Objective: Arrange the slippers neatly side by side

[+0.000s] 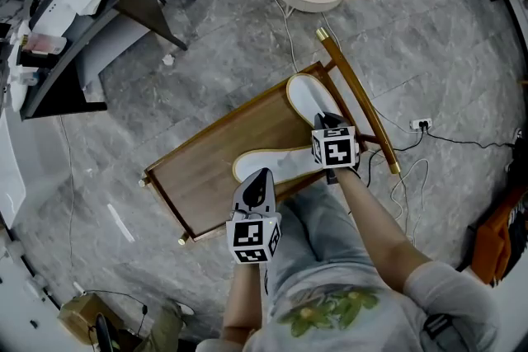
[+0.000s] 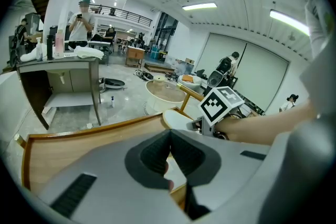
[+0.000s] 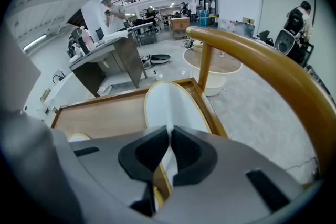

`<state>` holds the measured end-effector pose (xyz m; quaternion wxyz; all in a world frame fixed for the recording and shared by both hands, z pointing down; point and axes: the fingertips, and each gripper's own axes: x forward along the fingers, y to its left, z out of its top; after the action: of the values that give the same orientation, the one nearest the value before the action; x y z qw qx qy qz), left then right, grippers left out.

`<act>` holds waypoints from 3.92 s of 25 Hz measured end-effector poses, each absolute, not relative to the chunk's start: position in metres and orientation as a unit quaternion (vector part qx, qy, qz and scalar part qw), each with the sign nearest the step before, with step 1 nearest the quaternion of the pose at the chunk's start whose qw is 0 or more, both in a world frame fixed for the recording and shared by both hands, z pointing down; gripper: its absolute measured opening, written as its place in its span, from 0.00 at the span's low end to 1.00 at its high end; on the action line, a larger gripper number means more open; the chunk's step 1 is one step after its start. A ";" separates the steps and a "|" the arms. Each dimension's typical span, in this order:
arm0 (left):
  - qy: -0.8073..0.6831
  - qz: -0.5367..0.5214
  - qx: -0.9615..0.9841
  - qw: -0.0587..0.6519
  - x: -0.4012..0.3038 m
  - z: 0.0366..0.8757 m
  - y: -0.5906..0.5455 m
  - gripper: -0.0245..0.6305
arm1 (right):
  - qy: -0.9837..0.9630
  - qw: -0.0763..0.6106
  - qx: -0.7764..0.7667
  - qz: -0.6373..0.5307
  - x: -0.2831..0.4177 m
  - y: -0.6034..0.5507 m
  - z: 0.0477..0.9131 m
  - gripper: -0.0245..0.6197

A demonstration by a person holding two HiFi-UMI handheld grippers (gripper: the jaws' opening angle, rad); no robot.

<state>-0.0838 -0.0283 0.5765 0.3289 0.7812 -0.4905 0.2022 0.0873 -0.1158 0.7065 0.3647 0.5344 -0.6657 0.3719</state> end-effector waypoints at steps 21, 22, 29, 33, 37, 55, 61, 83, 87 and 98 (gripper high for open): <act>-0.484 0.212 0.782 0.331 -0.083 0.583 -0.012 0.06 | -0.620 0.313 0.583 0.421 0.095 -0.122 0.709 0.09; -0.485 0.212 0.781 0.331 -0.084 0.583 -0.012 0.06 | -0.621 0.313 0.582 0.421 0.095 -0.122 0.709 0.09; -0.487 0.211 0.781 0.329 -0.086 0.582 -0.009 0.06 | -0.649 0.319 0.574 0.384 0.093 -0.124 0.700 0.20; -0.489 0.210 0.781 0.327 -0.086 0.583 -0.009 0.06 | -0.673 0.325 0.562 0.355 0.090 -0.124 0.684 0.26; -0.493 0.208 0.782 0.321 -0.085 0.577 -0.013 0.06 | -0.699 0.319 0.548 0.331 0.085 -0.124 0.657 0.29; -0.533 0.181 0.770 0.299 -0.105 0.520 -0.014 0.06 | -0.861 0.311 0.301 0.267 0.006 -0.026 0.581 0.30; -0.541 0.203 0.759 0.300 -0.116 0.529 0.007 0.06 | -0.871 0.356 0.217 0.259 -0.024 0.000 0.595 0.31; -0.556 0.219 0.725 0.343 -0.146 0.564 0.027 0.06 | -0.842 0.515 0.075 0.141 -0.060 0.006 0.689 0.37; -0.556 0.221 0.718 0.355 -0.150 0.575 0.028 0.06 | -0.837 0.525 0.064 0.140 -0.064 0.007 0.706 0.37; -0.563 0.220 0.708 0.366 -0.159 0.586 0.021 0.06 | -0.838 0.516 0.081 0.157 -0.067 0.004 0.714 0.12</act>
<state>-0.1587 0.0207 0.5861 0.3655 0.7082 -0.5628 0.2195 -0.0671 0.0039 0.7145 0.5156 0.0811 -0.8384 0.1571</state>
